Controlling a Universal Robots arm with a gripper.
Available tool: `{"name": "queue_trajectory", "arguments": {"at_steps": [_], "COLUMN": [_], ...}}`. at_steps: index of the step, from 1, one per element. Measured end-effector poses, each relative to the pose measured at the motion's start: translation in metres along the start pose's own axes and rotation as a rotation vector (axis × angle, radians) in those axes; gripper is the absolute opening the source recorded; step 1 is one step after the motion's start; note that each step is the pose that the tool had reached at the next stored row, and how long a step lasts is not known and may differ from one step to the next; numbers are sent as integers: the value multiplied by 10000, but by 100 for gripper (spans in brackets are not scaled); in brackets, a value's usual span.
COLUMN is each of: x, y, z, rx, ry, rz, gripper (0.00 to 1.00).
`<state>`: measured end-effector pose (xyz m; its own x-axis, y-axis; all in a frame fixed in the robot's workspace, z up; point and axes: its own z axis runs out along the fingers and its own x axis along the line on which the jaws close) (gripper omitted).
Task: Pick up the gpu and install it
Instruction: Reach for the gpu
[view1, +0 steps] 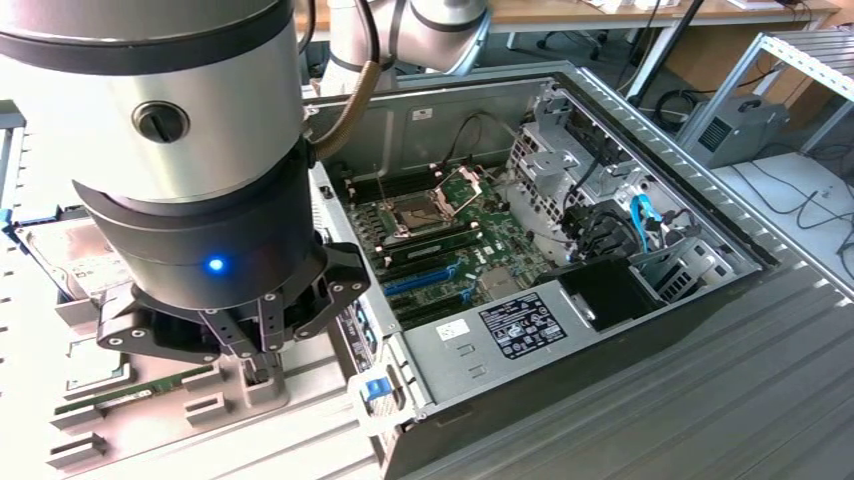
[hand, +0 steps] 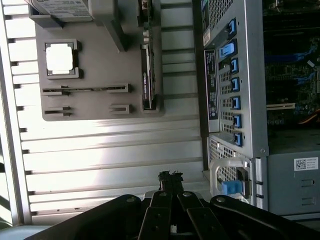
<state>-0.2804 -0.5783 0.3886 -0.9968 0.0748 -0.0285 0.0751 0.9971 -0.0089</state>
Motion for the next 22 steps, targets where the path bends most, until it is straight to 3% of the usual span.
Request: {"name": "queue_trajectory", "arguments": {"at_steps": [22], "x": [-12], "y": [-164], "z": [3], "rx": [67], "ry": [-5], "rz": [-2], "gripper": [11]}}
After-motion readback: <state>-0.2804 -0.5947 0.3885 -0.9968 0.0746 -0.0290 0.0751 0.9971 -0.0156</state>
